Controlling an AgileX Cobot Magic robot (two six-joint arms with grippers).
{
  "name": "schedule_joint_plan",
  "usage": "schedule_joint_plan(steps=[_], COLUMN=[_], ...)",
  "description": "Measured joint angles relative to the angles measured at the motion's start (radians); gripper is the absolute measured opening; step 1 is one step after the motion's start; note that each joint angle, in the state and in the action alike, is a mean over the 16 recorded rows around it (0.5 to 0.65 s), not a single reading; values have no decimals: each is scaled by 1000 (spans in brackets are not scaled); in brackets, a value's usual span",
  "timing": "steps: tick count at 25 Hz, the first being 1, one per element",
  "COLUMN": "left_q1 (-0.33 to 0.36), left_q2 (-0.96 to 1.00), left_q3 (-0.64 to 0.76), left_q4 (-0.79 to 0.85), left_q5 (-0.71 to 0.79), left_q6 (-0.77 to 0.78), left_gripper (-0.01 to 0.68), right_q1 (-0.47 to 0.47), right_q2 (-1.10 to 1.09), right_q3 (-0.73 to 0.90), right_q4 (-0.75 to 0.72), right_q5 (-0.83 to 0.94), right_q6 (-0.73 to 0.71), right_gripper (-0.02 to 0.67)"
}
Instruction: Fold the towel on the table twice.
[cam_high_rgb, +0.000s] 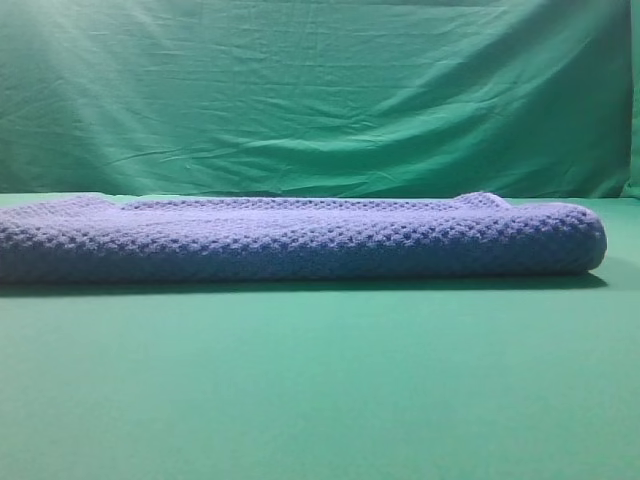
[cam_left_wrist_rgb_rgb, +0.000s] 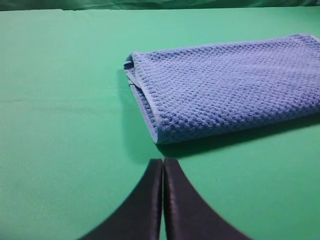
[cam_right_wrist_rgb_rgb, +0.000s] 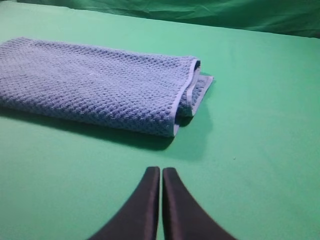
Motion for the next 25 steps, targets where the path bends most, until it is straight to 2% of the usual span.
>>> schedule_joint_plan(steps=[12, 25], left_q1=[13, 136], left_q2=[0, 0], left_q3=[10, 10], left_q4=[-1, -5], left_q5=[-33, -35], left_q6=[0, 0], left_gripper=[0, 0], right_q1=[-9, -154], right_q2=[0, 0], right_q3=[1, 1], right_q4=[-1, -1], right_q5=[0, 0], right_q6=[0, 0], right_gripper=[0, 0])
